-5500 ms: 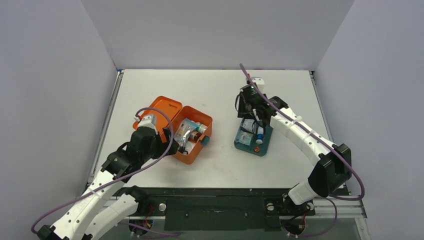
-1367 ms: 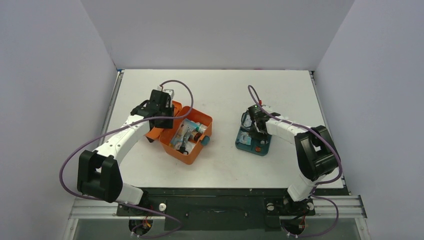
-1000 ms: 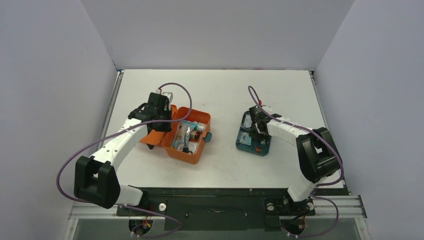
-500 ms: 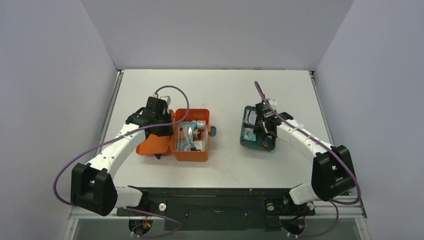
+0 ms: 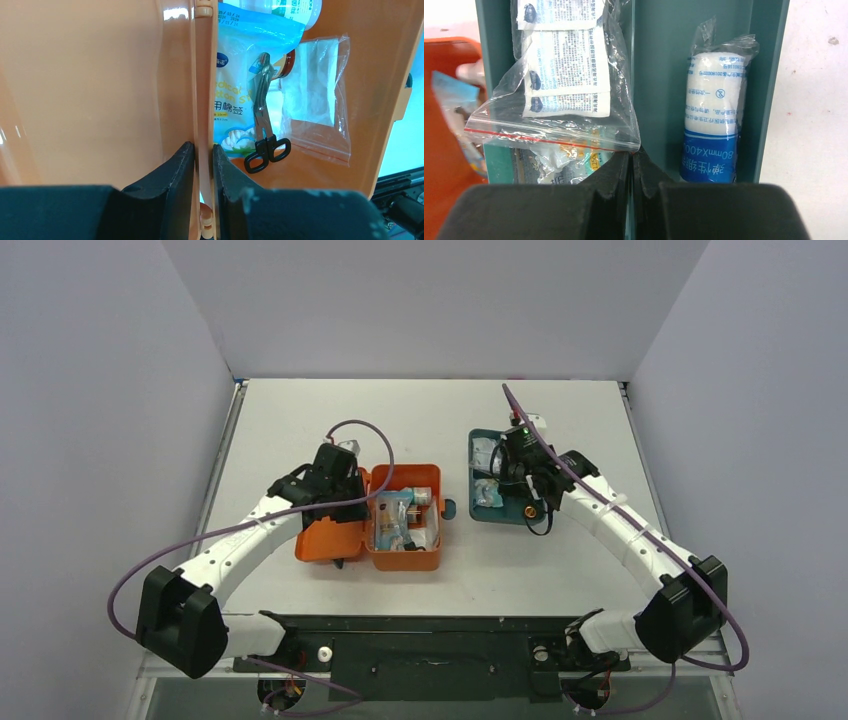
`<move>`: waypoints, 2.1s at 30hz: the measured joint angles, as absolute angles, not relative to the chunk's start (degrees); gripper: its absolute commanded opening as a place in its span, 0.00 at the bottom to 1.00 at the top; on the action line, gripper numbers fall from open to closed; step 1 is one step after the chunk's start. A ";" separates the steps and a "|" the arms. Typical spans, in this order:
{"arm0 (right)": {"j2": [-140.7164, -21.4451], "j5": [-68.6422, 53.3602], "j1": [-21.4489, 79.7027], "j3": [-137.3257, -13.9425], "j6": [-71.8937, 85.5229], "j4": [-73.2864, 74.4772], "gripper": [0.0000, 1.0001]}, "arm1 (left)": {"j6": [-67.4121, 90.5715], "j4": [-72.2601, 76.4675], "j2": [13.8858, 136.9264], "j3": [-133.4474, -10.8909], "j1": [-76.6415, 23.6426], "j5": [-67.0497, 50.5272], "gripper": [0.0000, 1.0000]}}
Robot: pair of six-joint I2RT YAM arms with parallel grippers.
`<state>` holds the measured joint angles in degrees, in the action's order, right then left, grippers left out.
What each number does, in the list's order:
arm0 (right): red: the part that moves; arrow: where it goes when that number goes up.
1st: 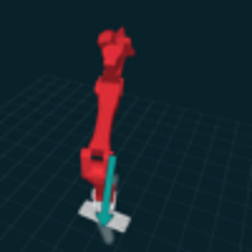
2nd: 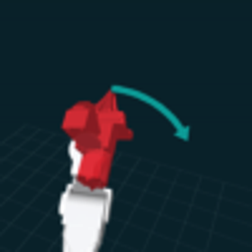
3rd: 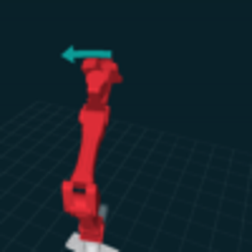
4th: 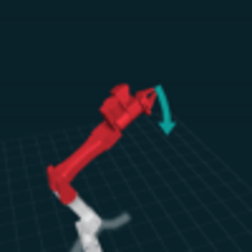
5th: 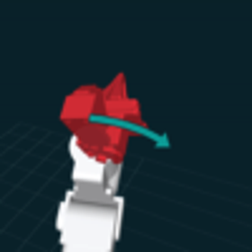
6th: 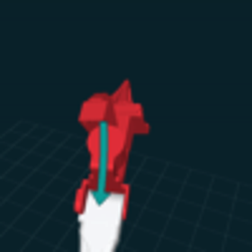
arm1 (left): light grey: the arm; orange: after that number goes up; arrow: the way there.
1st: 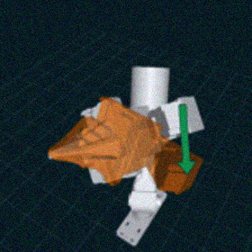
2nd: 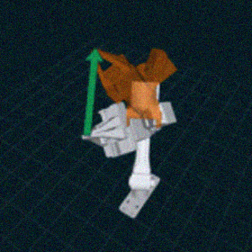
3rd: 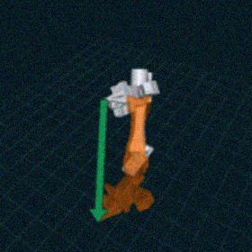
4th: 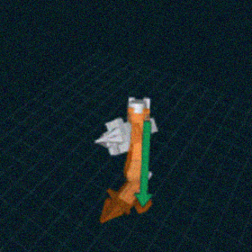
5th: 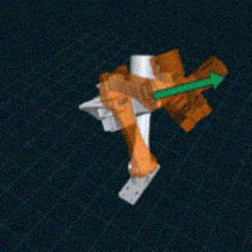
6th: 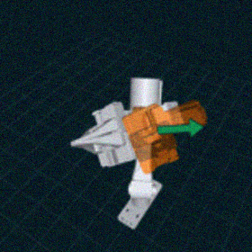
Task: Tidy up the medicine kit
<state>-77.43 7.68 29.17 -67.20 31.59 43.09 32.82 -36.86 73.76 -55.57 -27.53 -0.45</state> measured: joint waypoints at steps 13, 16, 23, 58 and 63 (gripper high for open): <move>-77.08 9.63 35.64 -73.32 32.84 48.34 0.00 | 37.65 -34.46 75.81 -56.16 -32.56 -1.89 0.07; -77.08 10.15 37.08 -73.32 33.74 48.62 0.00 | 38.37 -34.46 76.99 -57.30 -33.67 -1.87 0.12; -77.08 10.63 39.13 -74.19 34.96 49.47 0.00 | 39.99 -34.41 78.04 -58.54 -36.12 -2.22 0.30; -83.02 17.96 53.45 -80.36 44.75 50.96 0.00 | 31.79 -43.33 56.14 -60.62 -39.33 12.32 0.61; -85.14 18.74 55.46 -80.38 46.81 49.84 0.00 | 30.15 -43.20 50.78 -56.58 -39.33 14.06 0.63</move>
